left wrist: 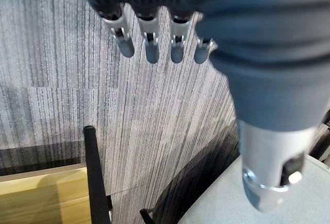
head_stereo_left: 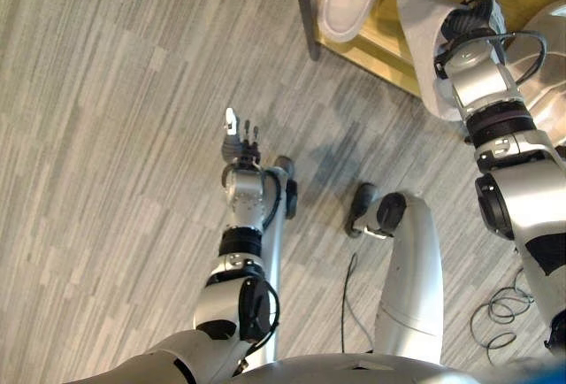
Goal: Arrange the slippers neatly on the shoe rack.
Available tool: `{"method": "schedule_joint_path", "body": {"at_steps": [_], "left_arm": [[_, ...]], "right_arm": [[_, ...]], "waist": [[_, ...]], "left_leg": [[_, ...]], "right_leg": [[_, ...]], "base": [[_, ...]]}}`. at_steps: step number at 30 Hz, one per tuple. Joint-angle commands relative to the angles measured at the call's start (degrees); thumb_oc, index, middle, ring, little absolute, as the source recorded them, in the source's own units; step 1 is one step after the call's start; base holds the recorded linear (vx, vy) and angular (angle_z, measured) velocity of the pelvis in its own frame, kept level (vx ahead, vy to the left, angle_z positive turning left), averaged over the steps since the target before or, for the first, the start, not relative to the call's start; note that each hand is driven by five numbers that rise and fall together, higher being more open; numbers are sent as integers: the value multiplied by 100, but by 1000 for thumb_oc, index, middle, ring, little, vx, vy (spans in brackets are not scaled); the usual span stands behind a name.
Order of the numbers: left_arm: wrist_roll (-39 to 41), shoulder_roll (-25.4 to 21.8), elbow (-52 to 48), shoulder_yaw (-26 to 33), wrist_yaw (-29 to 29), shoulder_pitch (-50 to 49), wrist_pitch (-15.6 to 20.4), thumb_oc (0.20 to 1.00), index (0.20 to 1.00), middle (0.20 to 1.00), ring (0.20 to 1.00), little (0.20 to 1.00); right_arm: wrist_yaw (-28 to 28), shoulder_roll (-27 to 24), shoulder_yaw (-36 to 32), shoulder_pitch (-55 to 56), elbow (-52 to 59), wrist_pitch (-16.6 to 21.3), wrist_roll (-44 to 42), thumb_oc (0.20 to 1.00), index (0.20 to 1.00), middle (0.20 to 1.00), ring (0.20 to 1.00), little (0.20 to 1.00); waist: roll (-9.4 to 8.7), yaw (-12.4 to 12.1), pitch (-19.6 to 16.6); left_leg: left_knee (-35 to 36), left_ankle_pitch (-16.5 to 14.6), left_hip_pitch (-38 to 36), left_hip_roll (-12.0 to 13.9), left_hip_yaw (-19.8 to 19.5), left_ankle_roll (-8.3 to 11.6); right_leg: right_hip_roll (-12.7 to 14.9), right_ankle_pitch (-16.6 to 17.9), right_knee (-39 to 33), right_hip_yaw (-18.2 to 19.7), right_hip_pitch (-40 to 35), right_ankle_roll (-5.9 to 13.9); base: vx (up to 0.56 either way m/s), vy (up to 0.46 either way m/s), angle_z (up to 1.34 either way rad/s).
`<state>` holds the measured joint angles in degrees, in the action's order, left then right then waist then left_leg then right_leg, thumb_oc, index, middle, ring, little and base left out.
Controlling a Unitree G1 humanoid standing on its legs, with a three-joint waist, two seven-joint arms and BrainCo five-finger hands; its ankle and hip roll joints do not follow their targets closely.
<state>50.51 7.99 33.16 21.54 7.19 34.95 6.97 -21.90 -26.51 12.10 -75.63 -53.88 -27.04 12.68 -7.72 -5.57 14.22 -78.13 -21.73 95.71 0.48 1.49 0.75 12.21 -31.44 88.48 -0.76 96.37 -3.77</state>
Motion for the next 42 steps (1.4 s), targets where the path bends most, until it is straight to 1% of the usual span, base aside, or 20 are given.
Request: {"method": "schedule_joint_path", "body": {"at_steps": [1,5,7,14,15,16,17,18,22,24,25,26,28,33,34,35,36,37,38,42], "left_arm": [[-119,360,-156,116,-181,-38,104,1000,1000,1000,1000,1000],[-253,403,-292,-53,-204,-126,41,1000,1000,1000,1000,1000],[-335,369,-299,-150,-253,-117,-7,1000,1000,1000,1000,1000],[-666,401,-534,-543,-346,-300,8,1000,1000,1000,1000,1000],[-701,401,-540,-588,-368,-318,15,1000,1000,1000,1000,1000],[-757,387,-540,-633,-395,-339,-2,1000,1000,1000,1000,1000],[-857,355,-537,-689,-428,-367,-14,1000,1000,1000,1000,1000],[-858,355,-539,-692,-427,-369,-14,1000,1000,1000,1000,1000],[-1041,293,-491,-776,-456,-440,13,1000,1000,1000,1000,1000],[-1095,262,-454,-797,-472,-444,4,1000,1000,1000,1000,1000],[-1124,247,-426,-807,-501,-465,3,1000,1000,1000,1000,1000],[-1236,201,-441,-853,-555,-533,33,1000,1000,1000,1000,1000],[-1272,179,-456,-865,-565,-559,30,1000,1000,1000,1000,1000],[-1357,160,-488,-873,-534,-538,61,1000,1000,1000,1000,1000],[-1390,164,-484,-873,-525,-546,55,1000,1000,1000,1000,1000],[-1440,124,-380,-883,-565,-567,48,1000,1000,1000,1000,1000],[-1450,112,-356,-885,-570,-554,56,1000,1000,1000,1000,1000],[-1494,87,-353,-914,-568,-567,84,1000,1000,1000,1000,1000],[-1513,73,-358,-959,-545,-594,127,1000,1000,1000,1000,1000],[-1538,51,-319,-1040,-517,-615,143,1000,1000,1000,1000,1000]], "right_arm": [[-255,-354,309,-603,-38,196,136,200,200,200,200,200],[-504,-431,524,-827,-383,181,49,200,200,200,200,200],[-741,-477,614,-936,-571,131,-45,200,200,200,200,200],[-1208,-595,614,-1226,-875,127,-387,200,200,200,200,200],[-1251,-593,558,-1228,-865,143,-408,586,586,586,586,586],[-1308,-618,535,-1215,-859,164,-404,1000,1000,1000,1000,1000],[-1441,-641,477,-1200,-819,205,-418,1000,1000,1000,1000,1000],[-1446,-642,476,-1197,-820,206,-422,1000,1000,1000,1000,1000],[-1779,-602,90,-1133,-728,300,-671,1000,1000,1000,1000,1000],[-1846,-603,-38,-1059,-677,327,-712,1000,1000,1000,1000,1000],[-1925,-614,-151,-984,-622,363,-753,1000,1000,1000,1000,1000],[-2072,-670,-303,-877,-518,477,-782,1000,1000,1000,1000,1000],[-2088,-686,-415,-794,-426,503,-781,1000,1000,1000,1000,1000],[-2413,-581,-1094,-573,183,730,-1054,1000,1000,1000,1000,1000],[-2401,-570,-1175,-489,362,789,-981,1000,1000,1000,1000,1000],[-2220,-615,-1120,-376,632,941,-687,1000,1000,1000,1000,1000],[-2197,-652,-1056,-303,734,1056,-572,1000,1000,1000,1000,1000],[-2049,-664,-1078,-136,954,1293,-502,1000,1000,1000,1000,1000],[-2009,-573,-1229,10,1094,1423,-525,1000,1000,1000,1000,1000],[-1882,-378,-1605,320,1417,1580,-681,1000,1000,1000,1000,1000]], "waist": [[-18,90,401],[-19,52,504],[-6,41,553],[154,-53,663],[174,-63,670],[196,-78,666],[222,-104,654],[221,-105,653],[259,-133,660],[267,-140,646],[278,-145,631],[287,-147,625],[277,-160,607],[323,-152,608],[319,-146,592],[309,-134,565],[295,-124,561],[272,-83,528],[271,-63,507],[274,-34,454]], "left_leg": [[-133,-616,-575,88,98,-210],[-155,-613,-575,29,125,-221],[-155,-590,-575,-6,138,-218],[-146,-560,-575,-94,173,-260],[-128,-545,-575,-105,172,-257],[-109,-534,-575,-121,165,-257],[-68,-506,-575,-146,159,-263],[-65,-504,-575,-148,159,-263],[49,-439,-575,-173,162,-287],[91,-412,-575,-180,156,-287],[128,-395,-575,-189,149,-286],[172,-353,-575,-184,169,-287],[222,-344,-575,-187,163,-284],[348,-257,-575,-213,164,-303],[384,-247,-575,-216,162,-301],[449,-217,-575,-232,144,-296],[471,-191,-575,-232,148,-288],[595,-144,-575,-248,132,-281],[655,-100,-575,-259,115,-283],[781,-22,-575,-272,84,-273]], "right_leg": [[252,-131,156,56,-645,333],[322,-159,223,68,-645,367],[376,-178,263,50,-644,368],[460,-220,302,62,-642,378],[468,-217,311,69,-643,381],[480,-228,314,65,-642,378],[504,-228,304,61,-642,381],[505,-226,302,60,-643,382],[539,-188,210,56,-643,391],[539,-177,183,59,-643,387],[537,-170,178,50,-643,387],[541,-160,137,53,-644,387],[538,-152,111,59,-644,388],[573,-143,65,35,-644,361],[573,-144,37,40,-645,360],[565,-154,11,35,-645,352],[566,-149,-2,29,-645,346],[547,-135,-86,28,-656,339],[522,-121,-141,-9,-681,311],[473,-89,-210,-35,-696,280]], "base": [[22,-14,6],[28,-10,7],[33,-11,6],[8,8,5],[15,-3,5],[14,-21,8],[11,-22,10],[-3,-20,11],[-16,-1,5],[-13,5,8],[-18,-10,5],[0,0,0],[0,0,0],[-12,-1,1],[0,0,0],[-19,5,4],[-38,-16,5],[-62,-25,4],[-65,-21,2],[-28,-7,0]]}}
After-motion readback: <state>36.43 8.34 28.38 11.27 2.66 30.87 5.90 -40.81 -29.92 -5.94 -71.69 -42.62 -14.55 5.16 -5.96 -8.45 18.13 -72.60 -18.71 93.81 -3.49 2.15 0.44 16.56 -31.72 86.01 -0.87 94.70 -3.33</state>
